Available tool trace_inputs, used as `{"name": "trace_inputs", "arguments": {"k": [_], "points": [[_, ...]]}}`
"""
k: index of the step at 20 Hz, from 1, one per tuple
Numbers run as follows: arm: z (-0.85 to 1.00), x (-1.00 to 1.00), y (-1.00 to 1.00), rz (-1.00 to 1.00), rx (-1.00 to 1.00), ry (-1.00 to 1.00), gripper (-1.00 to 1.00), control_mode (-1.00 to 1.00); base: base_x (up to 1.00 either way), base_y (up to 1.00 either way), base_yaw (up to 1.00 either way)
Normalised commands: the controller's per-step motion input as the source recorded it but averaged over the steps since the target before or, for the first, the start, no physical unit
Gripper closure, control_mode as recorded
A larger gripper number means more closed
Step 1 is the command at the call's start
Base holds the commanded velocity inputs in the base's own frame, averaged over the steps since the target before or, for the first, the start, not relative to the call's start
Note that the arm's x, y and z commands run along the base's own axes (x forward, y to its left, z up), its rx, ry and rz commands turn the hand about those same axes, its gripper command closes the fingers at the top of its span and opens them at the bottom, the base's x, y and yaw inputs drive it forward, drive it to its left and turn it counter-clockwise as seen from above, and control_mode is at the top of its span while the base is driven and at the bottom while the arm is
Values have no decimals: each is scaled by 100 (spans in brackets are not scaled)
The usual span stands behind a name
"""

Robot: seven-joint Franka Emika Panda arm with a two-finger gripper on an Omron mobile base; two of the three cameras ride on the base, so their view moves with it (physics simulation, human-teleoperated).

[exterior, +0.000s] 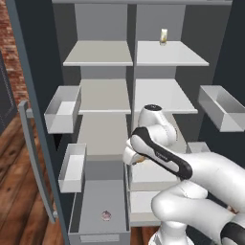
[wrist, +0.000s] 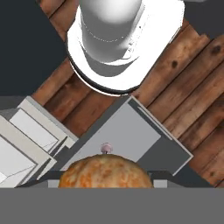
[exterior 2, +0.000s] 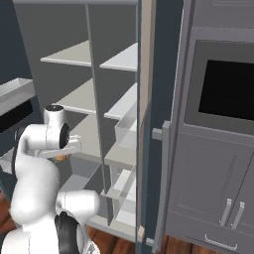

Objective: Take the tangerine and garlic from the fridge shelf and place them in the freezer drawer to begin freezing them.

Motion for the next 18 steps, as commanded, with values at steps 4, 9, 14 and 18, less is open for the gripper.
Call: {"name": "trace_inputs", "arguments": {"k": [4,9,14,18], "points": [[-76,0,34,20,-1,14,100,-100,0,0,0],[-65,8,36,17,0,4,100,-100,0,0,0],[-52,0,15,17,0,0,100,-100,0,0,0],[-56,0,1,15,0,0,100,-100,0,0,0]]}}
